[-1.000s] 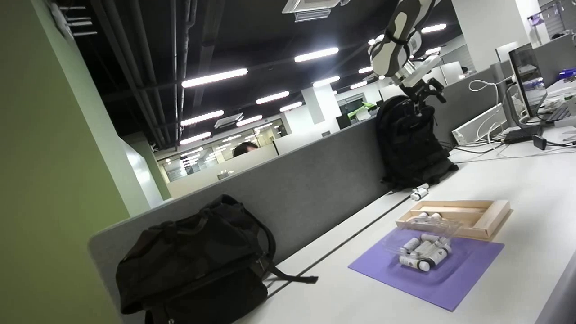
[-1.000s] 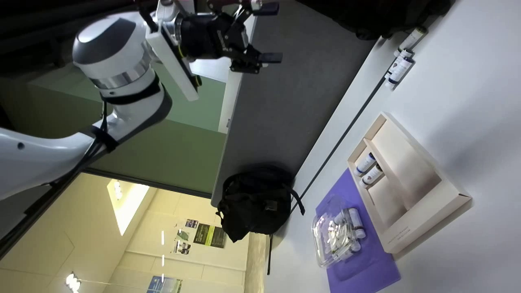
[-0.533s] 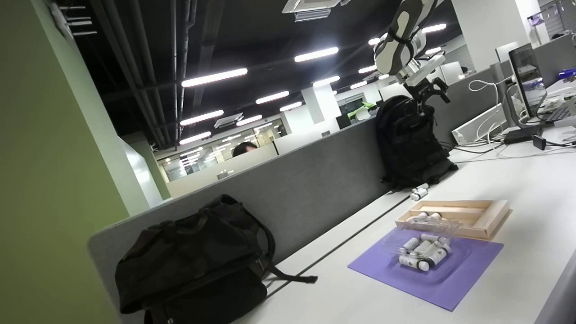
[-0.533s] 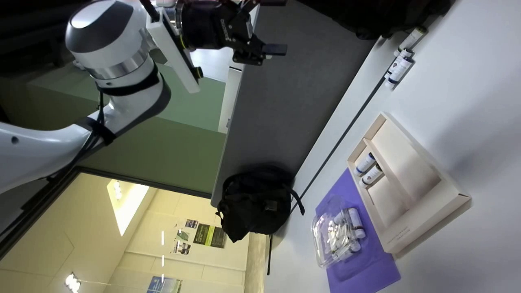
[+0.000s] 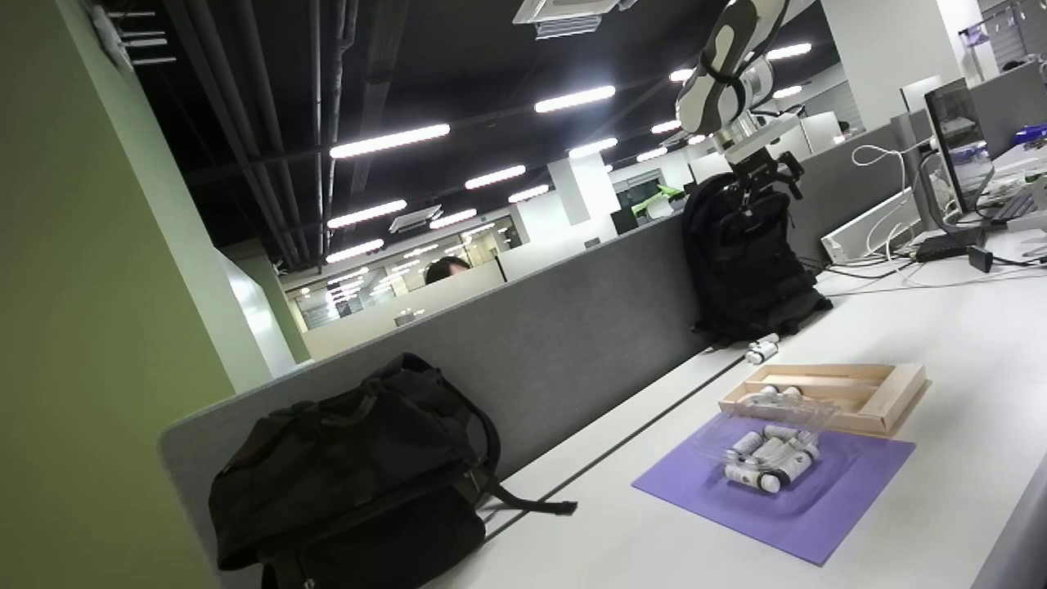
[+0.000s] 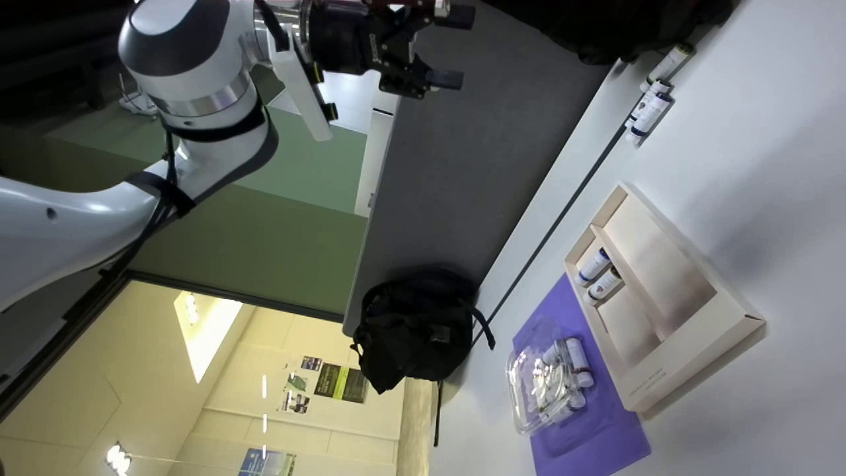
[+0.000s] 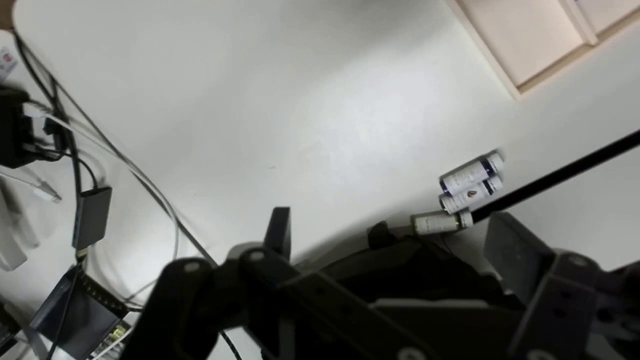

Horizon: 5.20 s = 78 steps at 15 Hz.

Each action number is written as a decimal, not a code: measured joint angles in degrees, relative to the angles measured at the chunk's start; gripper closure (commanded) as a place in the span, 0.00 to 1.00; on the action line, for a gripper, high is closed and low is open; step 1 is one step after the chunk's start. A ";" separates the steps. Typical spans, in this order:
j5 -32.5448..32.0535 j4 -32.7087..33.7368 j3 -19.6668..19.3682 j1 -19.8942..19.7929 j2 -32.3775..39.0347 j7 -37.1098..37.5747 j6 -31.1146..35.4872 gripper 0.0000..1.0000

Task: Pick up two white objects and put them into the wooden tray.

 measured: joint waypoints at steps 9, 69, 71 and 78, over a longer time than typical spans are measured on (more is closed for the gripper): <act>15.64 22.26 0.20 -2.27 18.03 12.31 7.70 0.00; 13.12 49.93 -2.81 -1.19 53.48 43.69 2.56 0.66; 13.37 50.11 -2.55 -1.03 51.81 42.73 -2.20 0.66; 13.37 49.84 -1.93 0.66 46.06 36.34 -18.65 0.66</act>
